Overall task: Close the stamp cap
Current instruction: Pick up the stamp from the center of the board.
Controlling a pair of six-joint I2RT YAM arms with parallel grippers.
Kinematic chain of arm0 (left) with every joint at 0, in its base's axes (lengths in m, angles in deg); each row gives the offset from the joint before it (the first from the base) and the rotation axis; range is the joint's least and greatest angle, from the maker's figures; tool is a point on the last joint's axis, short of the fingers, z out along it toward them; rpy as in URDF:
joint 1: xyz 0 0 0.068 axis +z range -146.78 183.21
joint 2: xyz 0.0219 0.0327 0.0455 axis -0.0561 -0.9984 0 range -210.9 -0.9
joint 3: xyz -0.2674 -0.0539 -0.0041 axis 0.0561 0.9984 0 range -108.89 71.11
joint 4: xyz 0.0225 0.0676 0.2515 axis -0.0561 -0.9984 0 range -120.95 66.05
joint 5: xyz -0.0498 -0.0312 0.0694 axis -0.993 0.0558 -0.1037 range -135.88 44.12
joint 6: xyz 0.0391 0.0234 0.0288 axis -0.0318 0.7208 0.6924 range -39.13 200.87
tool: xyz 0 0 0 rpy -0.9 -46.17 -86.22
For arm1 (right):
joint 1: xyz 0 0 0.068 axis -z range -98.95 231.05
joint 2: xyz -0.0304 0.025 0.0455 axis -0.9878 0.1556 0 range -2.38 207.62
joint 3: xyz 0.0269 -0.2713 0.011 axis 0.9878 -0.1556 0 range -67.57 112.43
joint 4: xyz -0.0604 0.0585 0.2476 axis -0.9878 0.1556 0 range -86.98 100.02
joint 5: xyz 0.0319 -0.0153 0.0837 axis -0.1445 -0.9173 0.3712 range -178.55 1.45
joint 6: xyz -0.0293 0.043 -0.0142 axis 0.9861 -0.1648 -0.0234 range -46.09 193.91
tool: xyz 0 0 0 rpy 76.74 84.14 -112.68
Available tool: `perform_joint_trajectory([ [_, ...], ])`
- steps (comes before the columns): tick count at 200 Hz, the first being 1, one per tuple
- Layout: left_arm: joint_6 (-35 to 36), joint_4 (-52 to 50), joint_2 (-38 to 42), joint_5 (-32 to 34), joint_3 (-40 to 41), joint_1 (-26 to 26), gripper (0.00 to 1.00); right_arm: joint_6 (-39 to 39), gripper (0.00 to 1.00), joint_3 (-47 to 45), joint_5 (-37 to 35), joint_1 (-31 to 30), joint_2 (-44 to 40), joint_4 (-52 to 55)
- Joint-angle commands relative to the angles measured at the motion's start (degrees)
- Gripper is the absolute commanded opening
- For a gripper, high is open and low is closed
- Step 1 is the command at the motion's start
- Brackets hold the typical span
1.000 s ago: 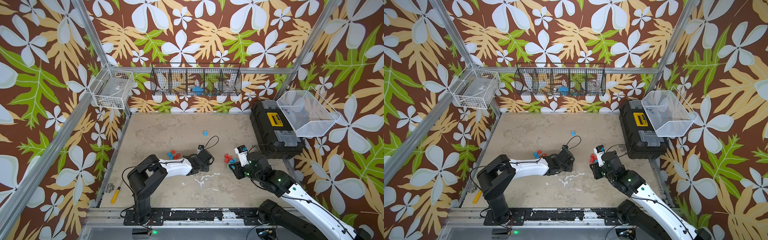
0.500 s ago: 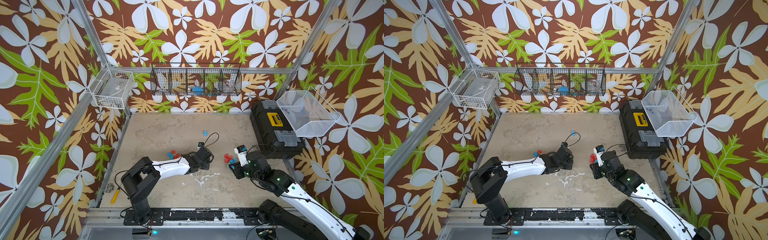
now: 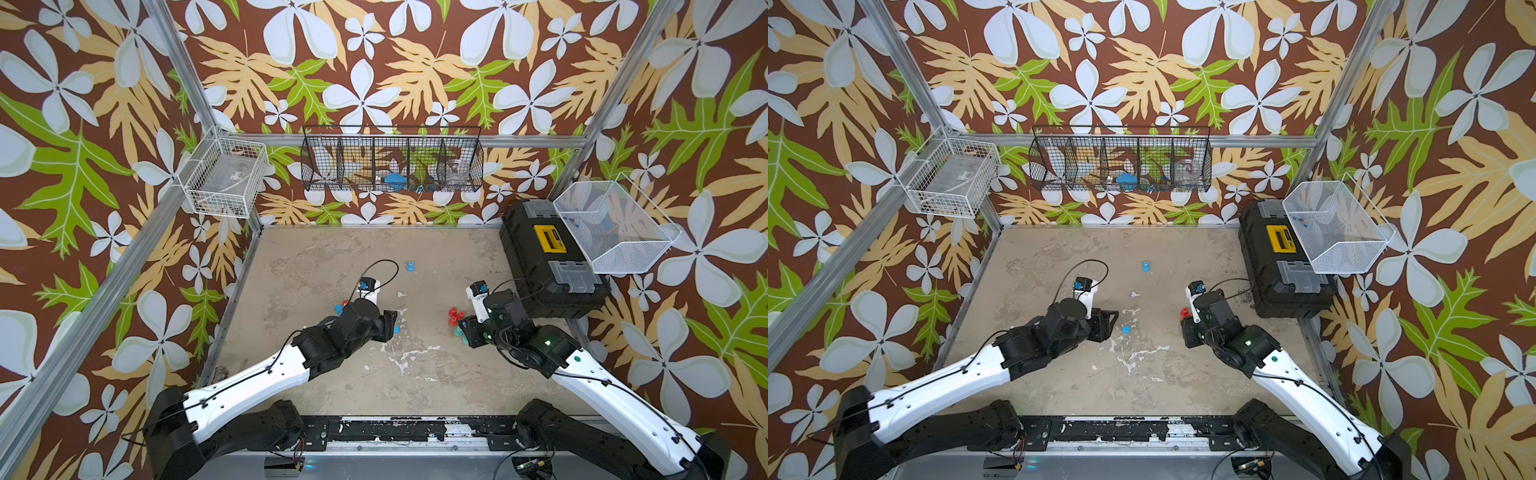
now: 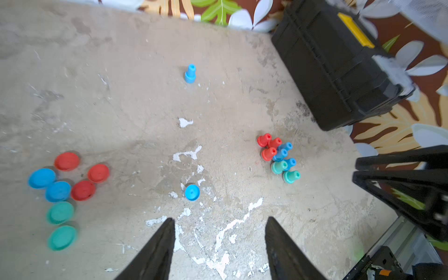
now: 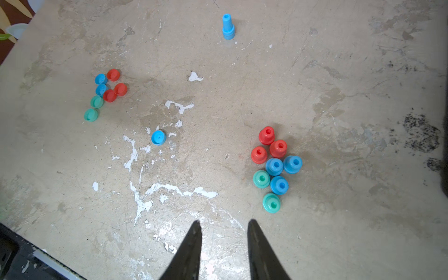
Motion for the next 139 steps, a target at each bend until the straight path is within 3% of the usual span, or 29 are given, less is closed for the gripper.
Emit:
perform_joint_trajectory([
  [1,2.4,-5.8,5.5,4.7,1.5,0.2,0.62,1.1,0.34,1.5,-2.7,0.0,1.7,0.6],
  [74,2.5,-13.3,20.6,11.4,8.4,0.3,0.62,4.5,0.34,5.7,-7.5,4.4,10.2,1.6],
  [139,3.2,-11.9,23.1,12.2,9.3,0.4,0.63,5.2,0.35,6.8,-5.9,9.5,22.3,0.2],
])
